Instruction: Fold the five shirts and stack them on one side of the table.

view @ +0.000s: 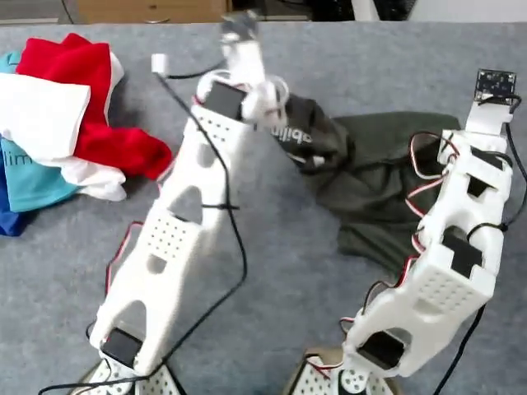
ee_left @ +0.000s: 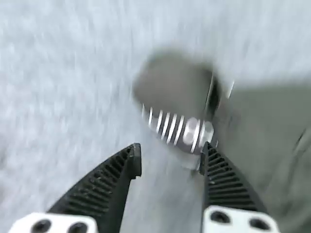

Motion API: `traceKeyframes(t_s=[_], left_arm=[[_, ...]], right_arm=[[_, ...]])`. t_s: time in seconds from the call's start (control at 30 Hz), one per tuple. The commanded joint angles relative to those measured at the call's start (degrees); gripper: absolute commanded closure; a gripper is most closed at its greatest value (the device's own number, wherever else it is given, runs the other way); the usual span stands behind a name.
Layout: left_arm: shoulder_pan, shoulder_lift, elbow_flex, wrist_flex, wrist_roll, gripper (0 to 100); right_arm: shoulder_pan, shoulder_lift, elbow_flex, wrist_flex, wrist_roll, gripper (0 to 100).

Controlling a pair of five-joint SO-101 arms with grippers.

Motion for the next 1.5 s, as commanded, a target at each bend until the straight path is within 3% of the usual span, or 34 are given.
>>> traceKeyframes(t_s=[0.0,0.27,0.53,0.93,1.17,1.47], left_arm=[[4.31,-2.68,0.44,3.78,-2.64,82],[11.78,0.13,0.44,2.81,-5.98,89],[12.66,10.24,-2.20,-12.48,-5.80,89],[12.22,10.86,-2.29,-25.14,-5.71,89],[13.19,11.47,-1.67,-32.35,3.60,89],[13.19,11.38,0.62,-35.87,5.63,89]], right_arm=[[-0.22,-0.22,-3.65,0.26,0.53,99.7],[-0.04,-0.22,-3.65,0.18,0.62,99.7],[-0.13,-0.22,-3.65,0.18,0.62,99.7],[-0.75,-0.22,-3.65,0.26,0.62,99.7],[-0.75,-0.22,-3.65,0.18,0.62,99.7],[-0.75,-0.22,-3.65,0.18,0.62,99.7]])
